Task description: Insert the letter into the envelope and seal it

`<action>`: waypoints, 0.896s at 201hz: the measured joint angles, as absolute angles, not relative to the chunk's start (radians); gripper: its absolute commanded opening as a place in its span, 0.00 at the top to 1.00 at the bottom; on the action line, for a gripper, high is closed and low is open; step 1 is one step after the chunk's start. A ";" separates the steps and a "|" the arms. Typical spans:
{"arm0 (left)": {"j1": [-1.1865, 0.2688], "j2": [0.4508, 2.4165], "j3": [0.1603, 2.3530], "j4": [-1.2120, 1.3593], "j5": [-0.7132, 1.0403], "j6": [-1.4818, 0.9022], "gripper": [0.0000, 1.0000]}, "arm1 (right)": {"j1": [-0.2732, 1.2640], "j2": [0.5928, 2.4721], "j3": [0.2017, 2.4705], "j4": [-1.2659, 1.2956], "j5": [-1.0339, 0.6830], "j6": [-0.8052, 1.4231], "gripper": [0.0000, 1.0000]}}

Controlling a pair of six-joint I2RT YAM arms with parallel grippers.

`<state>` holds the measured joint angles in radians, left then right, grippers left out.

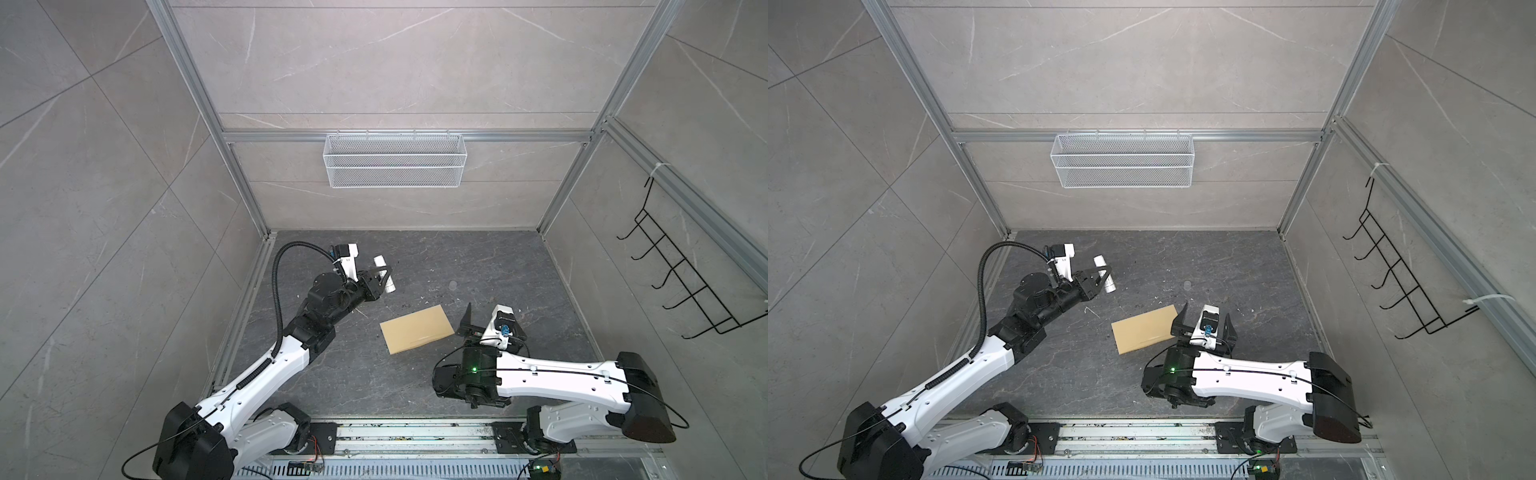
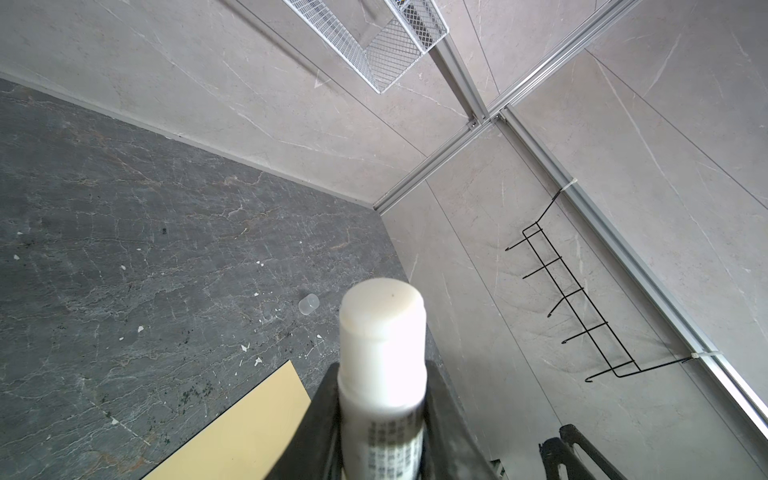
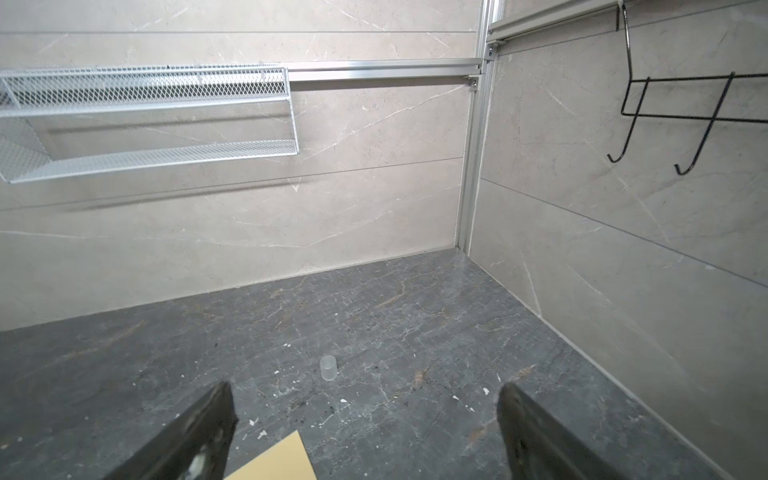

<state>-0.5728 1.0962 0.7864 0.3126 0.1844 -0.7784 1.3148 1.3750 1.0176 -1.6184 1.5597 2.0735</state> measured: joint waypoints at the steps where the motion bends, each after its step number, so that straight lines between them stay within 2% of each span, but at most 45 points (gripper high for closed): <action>1: -0.572 1.096 0.786 0.313 0.184 -0.778 1.00 | 1.316 1.375 1.016 -1.618 1.559 2.074 0.01; 25: -0.573 1.090 0.786 0.313 0.183 -0.777 1.00 | 1.346 1.360 1.014 -1.567 1.561 2.074 0.00; 47: -0.573 1.084 0.786 0.313 0.180 -0.777 1.00 | 1.362 1.293 0.966 -1.422 1.564 2.077 0.03; 104: -0.573 1.085 0.786 0.313 0.174 -0.777 1.00 | 1.394 1.196 0.866 -1.066 1.564 2.083 0.04; 159: -0.573 1.093 0.786 0.313 0.174 -0.777 1.00 | 1.395 1.185 0.742 -0.716 1.529 2.088 0.03; 180: -0.572 1.105 0.786 0.313 0.175 -0.777 1.00 | 1.402 1.184 0.720 -0.675 1.522 2.092 0.02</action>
